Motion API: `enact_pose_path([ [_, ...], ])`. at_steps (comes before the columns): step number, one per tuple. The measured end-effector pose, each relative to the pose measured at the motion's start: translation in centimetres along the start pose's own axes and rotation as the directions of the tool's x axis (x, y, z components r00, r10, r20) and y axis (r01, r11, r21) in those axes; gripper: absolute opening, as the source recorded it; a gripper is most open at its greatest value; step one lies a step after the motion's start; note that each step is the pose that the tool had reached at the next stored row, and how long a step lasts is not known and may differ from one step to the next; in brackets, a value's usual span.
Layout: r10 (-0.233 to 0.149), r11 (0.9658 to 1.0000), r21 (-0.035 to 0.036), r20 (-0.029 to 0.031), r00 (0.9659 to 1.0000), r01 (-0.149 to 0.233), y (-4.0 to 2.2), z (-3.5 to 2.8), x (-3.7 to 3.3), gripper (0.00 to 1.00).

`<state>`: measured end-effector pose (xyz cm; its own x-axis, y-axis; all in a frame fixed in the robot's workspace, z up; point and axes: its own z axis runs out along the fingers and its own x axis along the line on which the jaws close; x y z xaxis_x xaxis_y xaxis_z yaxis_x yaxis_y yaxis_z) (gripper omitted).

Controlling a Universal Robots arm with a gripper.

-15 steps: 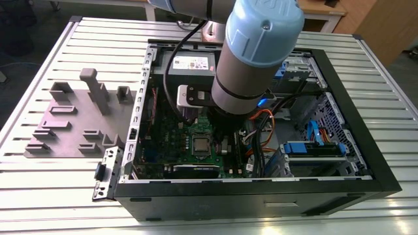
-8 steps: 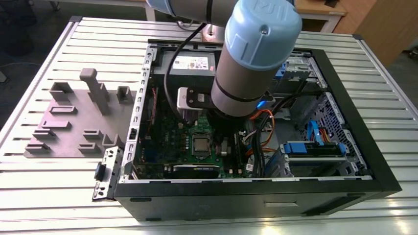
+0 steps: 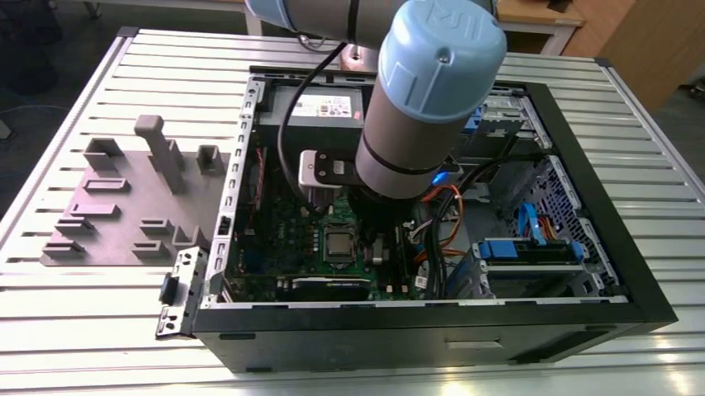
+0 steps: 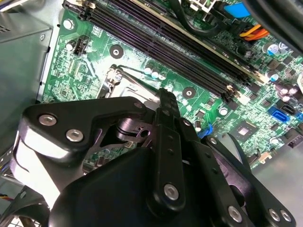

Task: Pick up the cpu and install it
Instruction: 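Install the first cpu locking lever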

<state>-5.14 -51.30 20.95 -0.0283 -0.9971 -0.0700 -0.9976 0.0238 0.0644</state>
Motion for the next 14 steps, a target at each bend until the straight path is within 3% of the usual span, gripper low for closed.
enact_pose_path([
  [14, -0.003, 1.0, 0.0, -0.0059, 1.0, 0.003, 0.01, 0.38, 0.17, 0.11],
])
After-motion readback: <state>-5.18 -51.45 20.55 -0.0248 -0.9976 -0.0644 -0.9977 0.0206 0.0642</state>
